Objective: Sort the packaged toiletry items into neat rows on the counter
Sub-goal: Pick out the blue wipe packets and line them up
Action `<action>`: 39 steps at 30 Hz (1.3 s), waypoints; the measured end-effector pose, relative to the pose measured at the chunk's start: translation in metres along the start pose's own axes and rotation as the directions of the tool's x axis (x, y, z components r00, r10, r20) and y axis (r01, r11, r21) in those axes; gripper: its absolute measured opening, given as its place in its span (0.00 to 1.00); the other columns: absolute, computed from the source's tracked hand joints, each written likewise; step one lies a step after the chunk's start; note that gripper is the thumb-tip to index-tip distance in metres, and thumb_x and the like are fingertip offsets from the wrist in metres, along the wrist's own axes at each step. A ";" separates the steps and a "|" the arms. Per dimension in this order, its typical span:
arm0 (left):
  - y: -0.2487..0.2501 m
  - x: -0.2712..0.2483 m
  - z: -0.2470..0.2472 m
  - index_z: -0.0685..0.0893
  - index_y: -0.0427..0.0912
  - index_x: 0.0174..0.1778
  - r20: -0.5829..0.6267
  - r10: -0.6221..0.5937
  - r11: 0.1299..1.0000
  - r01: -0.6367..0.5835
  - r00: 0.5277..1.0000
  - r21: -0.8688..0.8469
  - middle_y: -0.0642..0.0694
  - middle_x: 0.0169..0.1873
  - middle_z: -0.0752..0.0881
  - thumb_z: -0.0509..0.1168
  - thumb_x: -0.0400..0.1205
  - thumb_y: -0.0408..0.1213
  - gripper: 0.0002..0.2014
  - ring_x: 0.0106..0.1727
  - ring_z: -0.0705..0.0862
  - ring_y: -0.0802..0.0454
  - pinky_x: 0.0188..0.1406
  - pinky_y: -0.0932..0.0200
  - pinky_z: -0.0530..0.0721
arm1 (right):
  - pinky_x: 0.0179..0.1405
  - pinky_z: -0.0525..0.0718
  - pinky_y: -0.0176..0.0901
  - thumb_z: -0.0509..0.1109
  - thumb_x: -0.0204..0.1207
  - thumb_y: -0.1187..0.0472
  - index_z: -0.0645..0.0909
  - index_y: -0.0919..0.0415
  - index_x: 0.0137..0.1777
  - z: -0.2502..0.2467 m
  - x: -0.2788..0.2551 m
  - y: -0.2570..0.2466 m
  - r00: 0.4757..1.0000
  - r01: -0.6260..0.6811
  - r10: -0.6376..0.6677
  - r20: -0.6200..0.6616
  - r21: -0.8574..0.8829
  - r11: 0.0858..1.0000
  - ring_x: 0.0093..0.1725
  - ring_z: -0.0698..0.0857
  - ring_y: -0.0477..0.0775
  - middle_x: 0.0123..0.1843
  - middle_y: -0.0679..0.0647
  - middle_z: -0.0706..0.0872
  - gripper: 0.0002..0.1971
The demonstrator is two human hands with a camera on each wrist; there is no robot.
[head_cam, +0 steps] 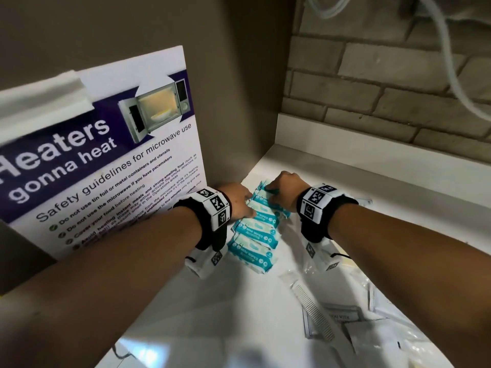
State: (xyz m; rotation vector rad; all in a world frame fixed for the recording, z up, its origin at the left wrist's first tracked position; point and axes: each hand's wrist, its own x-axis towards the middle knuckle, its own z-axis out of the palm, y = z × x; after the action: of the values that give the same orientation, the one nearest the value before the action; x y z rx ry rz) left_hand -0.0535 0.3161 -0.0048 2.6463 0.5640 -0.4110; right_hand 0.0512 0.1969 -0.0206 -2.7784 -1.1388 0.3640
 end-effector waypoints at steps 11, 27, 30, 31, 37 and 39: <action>-0.004 -0.002 0.001 0.73 0.40 0.77 -0.043 -0.007 1.000 0.007 0.999 0.017 0.45 0.74 0.78 0.71 0.77 0.51 0.34 0.72 0.78 0.46 0.72 0.55 0.74 | 0.64 0.76 0.51 0.63 0.82 0.50 0.77 0.51 0.74 0.000 -0.011 -0.005 1.000 -0.021 0.022 0.019 -0.024 0.999 0.70 0.73 0.64 0.69 0.59 0.76 0.21; -0.021 -0.057 0.020 0.78 0.43 0.53 0.012 0.005 0.998 -0.005 1.000 0.068 0.45 0.50 0.87 0.78 0.63 0.62 0.33 0.52 0.86 0.47 0.49 0.55 0.82 | 0.61 0.82 0.47 0.71 0.76 0.55 0.85 0.57 0.66 0.015 -0.062 -0.034 0.974 0.225 -0.225 0.036 0.005 0.974 0.60 0.83 0.59 0.61 0.58 0.86 0.18; -0.022 -0.057 0.017 0.79 0.42 0.54 0.007 -0.005 0.997 0.004 1.000 0.080 0.45 0.52 0.88 0.77 0.65 0.62 0.32 0.53 0.86 0.46 0.54 0.54 0.84 | 0.62 0.80 0.44 0.70 0.77 0.56 0.83 0.56 0.68 0.013 -0.059 -0.034 0.974 0.223 -0.223 0.026 0.008 0.975 0.63 0.83 0.57 0.65 0.56 0.84 0.19; -0.022 -0.057 0.017 0.79 0.43 0.54 0.008 -0.007 0.996 0.006 1.000 0.094 0.45 0.51 0.88 0.77 0.65 0.62 0.32 0.53 0.86 0.47 0.54 0.53 0.85 | 0.61 0.80 0.43 0.70 0.77 0.56 0.83 0.56 0.68 0.014 -0.060 -0.033 0.974 0.223 -0.223 0.022 0.014 0.975 0.62 0.83 0.56 0.64 0.55 0.84 0.19; -0.026 -0.055 0.013 0.78 0.43 0.42 0.021 -0.012 0.998 0.011 1.000 0.068 0.45 0.46 0.91 0.79 0.65 0.59 0.26 0.46 0.90 0.45 0.48 0.53 0.89 | 0.50 0.77 0.38 0.74 0.74 0.53 0.86 0.55 0.62 0.017 -0.050 -0.033 0.979 0.201 -0.202 0.006 0.033 0.979 0.57 0.86 0.54 0.57 0.51 0.89 0.17; -0.027 -0.054 0.013 0.80 0.40 0.47 0.020 -0.024 0.999 0.023 0.999 0.048 0.44 0.46 0.91 0.79 0.64 0.59 0.29 0.45 0.91 0.44 0.47 0.50 0.90 | 0.50 0.79 0.39 0.75 0.74 0.52 0.87 0.55 0.61 0.016 -0.048 -0.033 0.981 0.193 -0.193 0.006 0.039 0.980 0.55 0.86 0.54 0.56 0.50 0.90 0.16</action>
State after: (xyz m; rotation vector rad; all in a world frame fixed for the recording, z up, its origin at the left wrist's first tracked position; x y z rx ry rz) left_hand -0.1151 0.3154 -0.0054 2.6804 0.5870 -0.4641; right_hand -0.0087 0.1872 -0.0210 -2.6066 -1.3736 0.3738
